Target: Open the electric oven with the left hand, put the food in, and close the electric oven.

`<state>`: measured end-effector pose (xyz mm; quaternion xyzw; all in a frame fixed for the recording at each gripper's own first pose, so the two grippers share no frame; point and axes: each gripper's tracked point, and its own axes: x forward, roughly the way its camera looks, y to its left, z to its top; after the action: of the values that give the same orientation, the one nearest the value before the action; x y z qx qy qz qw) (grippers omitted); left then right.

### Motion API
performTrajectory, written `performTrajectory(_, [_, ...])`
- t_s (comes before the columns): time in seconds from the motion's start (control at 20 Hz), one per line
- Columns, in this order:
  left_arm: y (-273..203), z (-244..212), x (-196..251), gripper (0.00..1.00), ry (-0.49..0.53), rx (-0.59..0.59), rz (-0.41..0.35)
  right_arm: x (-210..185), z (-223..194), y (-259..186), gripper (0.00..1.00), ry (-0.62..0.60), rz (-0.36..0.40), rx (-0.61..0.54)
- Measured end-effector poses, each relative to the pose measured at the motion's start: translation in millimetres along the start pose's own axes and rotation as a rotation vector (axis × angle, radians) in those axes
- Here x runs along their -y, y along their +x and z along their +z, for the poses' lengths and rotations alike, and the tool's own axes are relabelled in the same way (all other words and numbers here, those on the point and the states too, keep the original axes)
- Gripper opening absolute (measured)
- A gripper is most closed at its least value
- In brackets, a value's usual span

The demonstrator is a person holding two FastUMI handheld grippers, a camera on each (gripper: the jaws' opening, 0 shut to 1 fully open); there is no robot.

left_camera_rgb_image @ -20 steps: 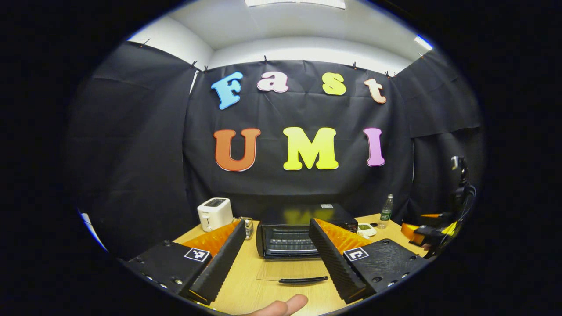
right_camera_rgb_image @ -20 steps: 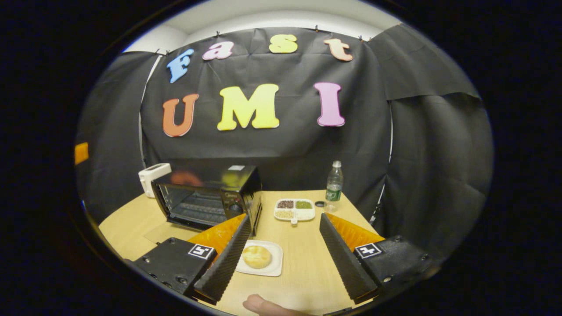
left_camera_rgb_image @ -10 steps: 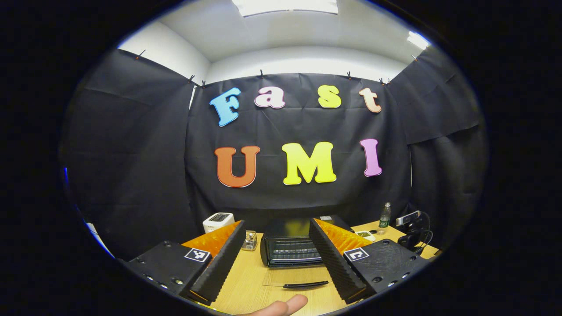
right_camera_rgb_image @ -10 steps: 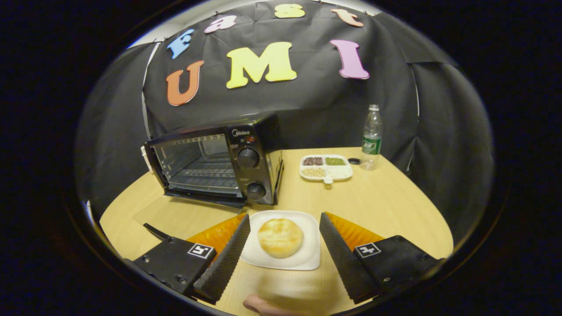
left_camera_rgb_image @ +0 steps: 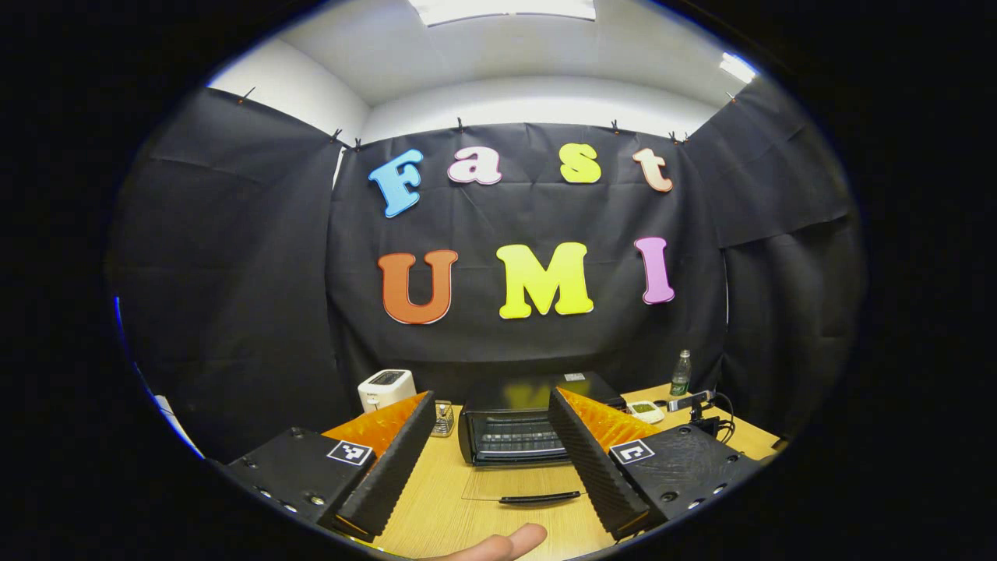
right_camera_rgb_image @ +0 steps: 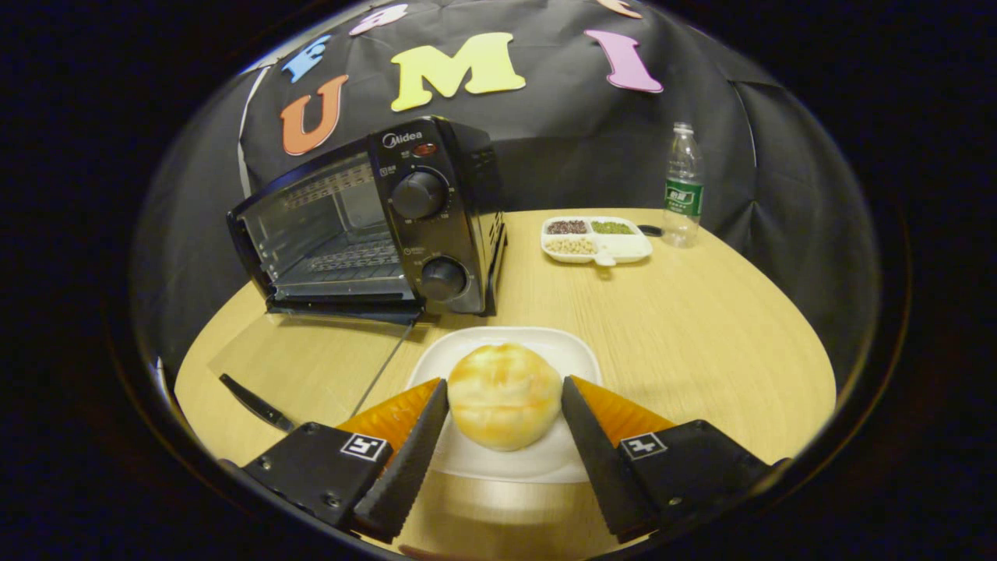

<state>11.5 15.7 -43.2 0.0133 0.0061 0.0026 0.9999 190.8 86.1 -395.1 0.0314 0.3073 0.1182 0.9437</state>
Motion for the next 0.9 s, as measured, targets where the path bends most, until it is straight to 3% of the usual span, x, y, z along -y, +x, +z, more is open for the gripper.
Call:
performTrajectory(0.3, [-2.1, -6.5, -7.0, 0.95, -0.031, -0.009, 0.002, -0.8, -2.8, -0.7, 0.84, -0.007, -0.008, -0.014])
performTrajectory(0.5, [-5.6, -0.1, -11.2, 0.95, -0.013, 0.009, -0.004, -5.8, 7.1, -13.3, 0.75, 0.085, 0.018, 0.020])
performTrajectory(0.7, [-9.6, 4.8, -12.9, 0.95, -0.018, 0.025, -0.015, -31.1, 27.9, -40.4, 0.75, 0.193, 0.103, 0.083])
performTrajectory(0.9, [-14.6, 6.2, -21.4, 0.95, -0.023, 0.038, -0.012, -73.5, 49.8, -59.0, 0.73, 0.311, 0.247, 0.130])
